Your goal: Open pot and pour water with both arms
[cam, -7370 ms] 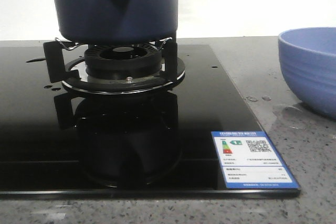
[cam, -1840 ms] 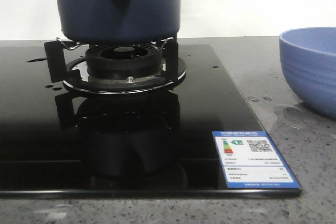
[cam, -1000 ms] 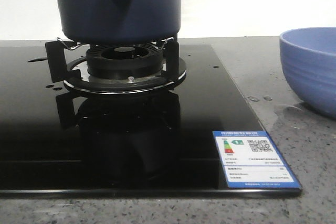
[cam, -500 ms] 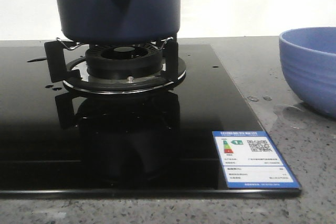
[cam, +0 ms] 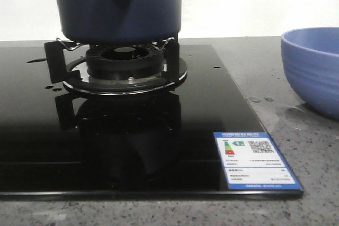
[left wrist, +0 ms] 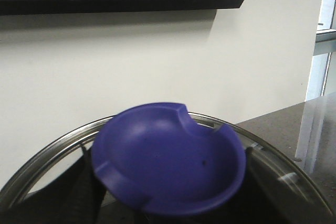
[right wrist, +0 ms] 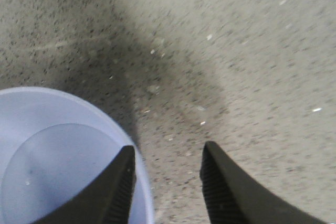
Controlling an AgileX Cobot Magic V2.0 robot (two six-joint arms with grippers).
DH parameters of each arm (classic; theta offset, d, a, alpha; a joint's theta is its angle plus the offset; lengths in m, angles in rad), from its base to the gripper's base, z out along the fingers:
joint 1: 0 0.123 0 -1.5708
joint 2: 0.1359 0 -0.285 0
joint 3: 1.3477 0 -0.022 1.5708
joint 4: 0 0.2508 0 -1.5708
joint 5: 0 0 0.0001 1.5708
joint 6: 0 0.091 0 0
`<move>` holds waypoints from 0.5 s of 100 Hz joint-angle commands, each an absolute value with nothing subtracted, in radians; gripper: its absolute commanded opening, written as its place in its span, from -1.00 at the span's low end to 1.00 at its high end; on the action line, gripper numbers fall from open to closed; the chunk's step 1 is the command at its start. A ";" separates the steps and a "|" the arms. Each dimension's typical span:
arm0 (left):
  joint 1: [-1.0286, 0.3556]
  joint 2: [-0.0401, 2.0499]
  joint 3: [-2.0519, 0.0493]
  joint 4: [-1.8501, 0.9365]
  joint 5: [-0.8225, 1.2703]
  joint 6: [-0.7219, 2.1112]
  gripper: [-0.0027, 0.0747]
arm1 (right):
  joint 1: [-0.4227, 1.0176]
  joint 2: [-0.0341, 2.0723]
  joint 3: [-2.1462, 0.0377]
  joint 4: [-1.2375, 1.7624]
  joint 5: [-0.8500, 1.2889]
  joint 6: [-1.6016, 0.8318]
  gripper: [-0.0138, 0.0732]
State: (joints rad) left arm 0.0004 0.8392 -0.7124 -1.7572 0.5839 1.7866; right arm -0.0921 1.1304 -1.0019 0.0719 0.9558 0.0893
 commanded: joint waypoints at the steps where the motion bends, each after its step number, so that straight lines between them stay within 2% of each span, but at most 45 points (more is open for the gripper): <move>1: -0.009 0.825 -0.746 -1.851 0.607 1.778 -0.44 | -0.101 1.150 -1.035 0.116 0.926 0.080 -0.04; 38: -0.009 0.825 -0.746 -1.856 0.613 1.778 -0.44 | -0.101 1.229 -0.970 0.151 0.901 0.069 -0.04; 50: -0.009 0.825 -0.746 -1.858 0.613 1.778 -0.44 | -0.101 1.229 -0.928 0.178 0.862 0.066 -0.20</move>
State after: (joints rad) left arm 0.0004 0.8392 -0.7124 -1.7628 0.5821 1.7866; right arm -0.0921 1.2464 -0.9258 0.1547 0.9210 0.0833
